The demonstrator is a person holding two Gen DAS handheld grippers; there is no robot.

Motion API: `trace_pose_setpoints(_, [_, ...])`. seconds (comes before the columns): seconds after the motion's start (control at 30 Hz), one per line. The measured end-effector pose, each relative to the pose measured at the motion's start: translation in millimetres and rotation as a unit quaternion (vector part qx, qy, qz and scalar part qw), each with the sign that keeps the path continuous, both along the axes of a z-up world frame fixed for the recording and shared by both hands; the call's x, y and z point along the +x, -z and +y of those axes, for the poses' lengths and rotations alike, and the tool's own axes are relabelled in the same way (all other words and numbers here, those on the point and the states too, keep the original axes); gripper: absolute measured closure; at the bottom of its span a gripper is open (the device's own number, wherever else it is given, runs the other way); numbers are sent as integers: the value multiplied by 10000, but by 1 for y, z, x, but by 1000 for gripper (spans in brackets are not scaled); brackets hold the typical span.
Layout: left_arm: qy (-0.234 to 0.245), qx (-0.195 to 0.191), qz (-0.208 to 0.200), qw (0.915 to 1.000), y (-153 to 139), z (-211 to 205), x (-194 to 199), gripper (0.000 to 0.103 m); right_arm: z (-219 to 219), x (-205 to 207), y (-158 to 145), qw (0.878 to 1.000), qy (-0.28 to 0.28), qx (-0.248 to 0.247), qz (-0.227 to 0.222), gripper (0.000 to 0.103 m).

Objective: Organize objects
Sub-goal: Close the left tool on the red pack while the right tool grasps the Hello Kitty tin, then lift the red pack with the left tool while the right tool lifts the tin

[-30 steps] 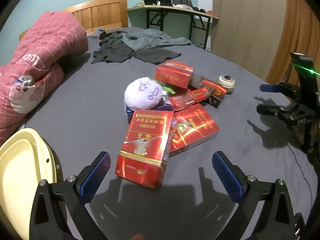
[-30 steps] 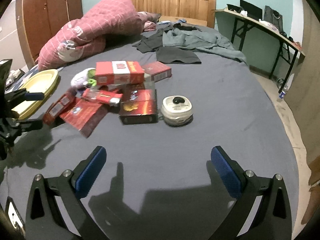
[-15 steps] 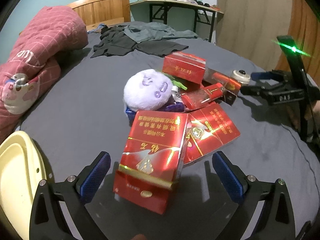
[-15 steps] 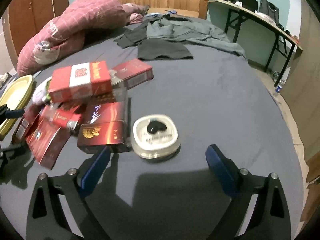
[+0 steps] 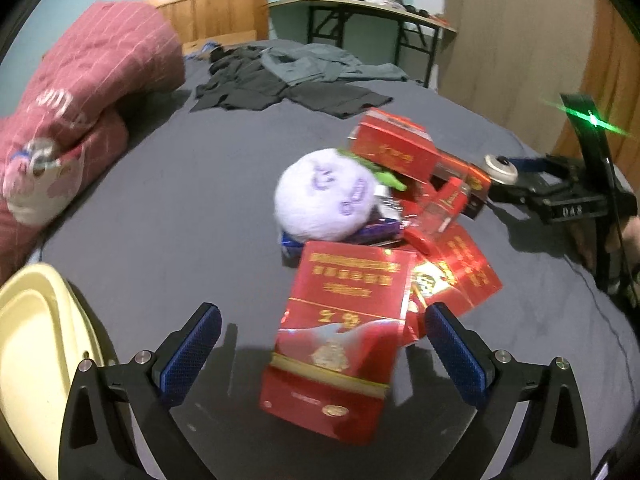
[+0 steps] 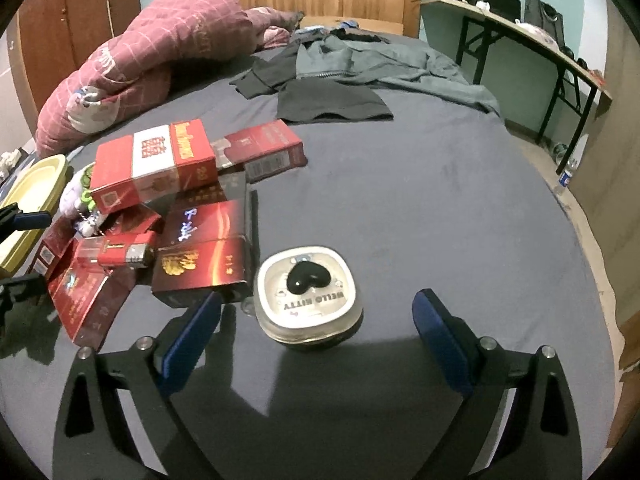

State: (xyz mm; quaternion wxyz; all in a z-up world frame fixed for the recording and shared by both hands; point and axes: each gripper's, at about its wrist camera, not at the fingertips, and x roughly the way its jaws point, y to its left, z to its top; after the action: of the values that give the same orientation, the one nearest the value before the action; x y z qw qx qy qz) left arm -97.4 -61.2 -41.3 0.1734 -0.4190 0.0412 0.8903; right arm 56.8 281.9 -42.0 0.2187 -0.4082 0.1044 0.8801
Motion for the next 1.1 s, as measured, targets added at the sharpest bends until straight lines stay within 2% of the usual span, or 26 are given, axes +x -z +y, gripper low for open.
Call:
trace_pose_setpoints(0.1, [55,109,-43,9999,5,-1,-2,2,2,0,0,10000,-1,-54,42,9])
trace_pose_setpoints(0.13, [88,108,-57,9999,6,1,-2,8,3,0,0,10000,-4,-70,60,11])
trace_pose_setpoints(0.27, [220,249,-98,9994,10,2,-2,18,5,-2,4,10000,3,-90,18,32])
trace_pose_setpoints(0.3, [247,305,-119,9992,10,2,-2,23,4,-3,4,9999,-43,-99,29,37])
trace_pose_setpoints(0.37, [247,355,-107,9990,11,1,0,25,1,-4,3,9998,-143,-87,60,47])
trace_pose_setpoints(0.47, [257,361,-100,9990,13,2,2,29,-1,-5,4,9999,-153,-32,30,47])
trace_pose_setpoints(0.53, [237,394,-83,9989,13,1,5,38,-1,-4,4,9999,-154,-48,61,47])
trace_pose_setpoints(0.73, [195,509,-107,9985,12,-2,7,45,-2,-4,3,9999,-156,9,41,47])
trace_pose_setpoints(1.1, [30,337,16,9994,9,7,9,47,-4,-5,1,9999,-148,78,36,47])
